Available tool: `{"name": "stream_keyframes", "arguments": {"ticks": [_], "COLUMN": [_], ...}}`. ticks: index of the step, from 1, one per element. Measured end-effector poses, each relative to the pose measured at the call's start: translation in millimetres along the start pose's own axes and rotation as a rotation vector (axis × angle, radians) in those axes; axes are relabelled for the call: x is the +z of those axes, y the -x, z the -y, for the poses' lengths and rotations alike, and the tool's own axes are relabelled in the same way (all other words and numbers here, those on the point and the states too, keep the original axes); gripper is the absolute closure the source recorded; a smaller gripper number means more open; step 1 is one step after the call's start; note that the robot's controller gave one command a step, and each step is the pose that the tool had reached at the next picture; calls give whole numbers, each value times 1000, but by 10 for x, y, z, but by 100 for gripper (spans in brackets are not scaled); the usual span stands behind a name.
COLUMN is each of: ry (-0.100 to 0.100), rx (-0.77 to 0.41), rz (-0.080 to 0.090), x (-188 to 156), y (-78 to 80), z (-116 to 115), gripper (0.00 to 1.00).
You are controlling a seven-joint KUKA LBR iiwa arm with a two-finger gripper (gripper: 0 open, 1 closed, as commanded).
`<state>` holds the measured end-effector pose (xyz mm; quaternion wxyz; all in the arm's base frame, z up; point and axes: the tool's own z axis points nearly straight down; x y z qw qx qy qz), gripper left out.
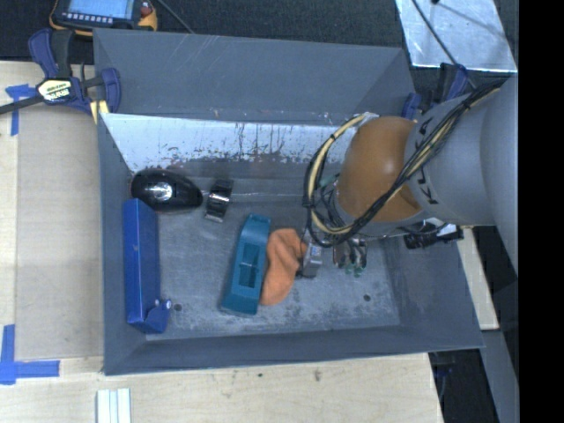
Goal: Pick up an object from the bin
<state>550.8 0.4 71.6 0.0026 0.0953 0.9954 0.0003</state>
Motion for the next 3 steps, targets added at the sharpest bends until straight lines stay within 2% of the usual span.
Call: {"name": "stream_keyframes", "arguments": {"ticks": [2, 3], "ry": [0, -1], "rx": [-1, -1], "rz": [1, -5], "x": [-9, -67], "y": [2, -13], "z": [0, 4], "gripper": [100, 100]}}
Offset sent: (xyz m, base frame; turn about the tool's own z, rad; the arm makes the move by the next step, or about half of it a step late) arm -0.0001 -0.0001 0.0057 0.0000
